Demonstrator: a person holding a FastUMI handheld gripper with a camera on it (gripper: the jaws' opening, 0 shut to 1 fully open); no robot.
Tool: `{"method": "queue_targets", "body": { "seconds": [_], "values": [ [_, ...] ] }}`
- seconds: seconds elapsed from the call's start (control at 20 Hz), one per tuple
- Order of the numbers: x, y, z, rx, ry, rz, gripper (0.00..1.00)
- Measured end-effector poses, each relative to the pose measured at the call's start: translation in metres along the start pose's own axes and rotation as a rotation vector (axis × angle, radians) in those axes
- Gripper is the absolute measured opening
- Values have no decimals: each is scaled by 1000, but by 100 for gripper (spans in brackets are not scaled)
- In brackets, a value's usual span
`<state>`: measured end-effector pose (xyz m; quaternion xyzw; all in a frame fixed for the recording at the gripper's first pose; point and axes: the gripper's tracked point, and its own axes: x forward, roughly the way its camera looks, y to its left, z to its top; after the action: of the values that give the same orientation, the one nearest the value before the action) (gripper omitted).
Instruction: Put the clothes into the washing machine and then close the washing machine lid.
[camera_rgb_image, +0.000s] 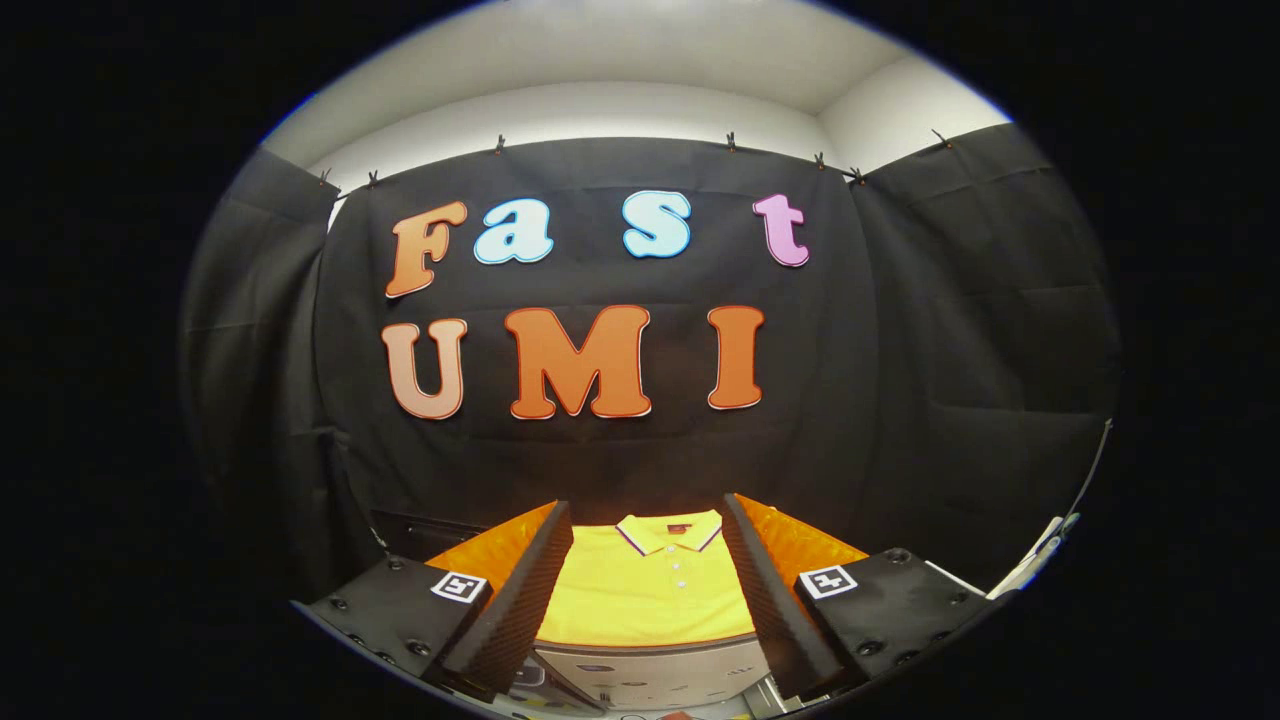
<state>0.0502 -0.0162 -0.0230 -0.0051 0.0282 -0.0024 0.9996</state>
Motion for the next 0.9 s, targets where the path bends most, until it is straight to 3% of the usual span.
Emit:
{"method": "queue_targets", "body": {
  "seconds": [0.4, 0.9],
  "values": [
    [92, -30, -41, 15, 117, 16, 98],
    [238, -65, -160, 58, 347, 62, 99]
  ]
}}
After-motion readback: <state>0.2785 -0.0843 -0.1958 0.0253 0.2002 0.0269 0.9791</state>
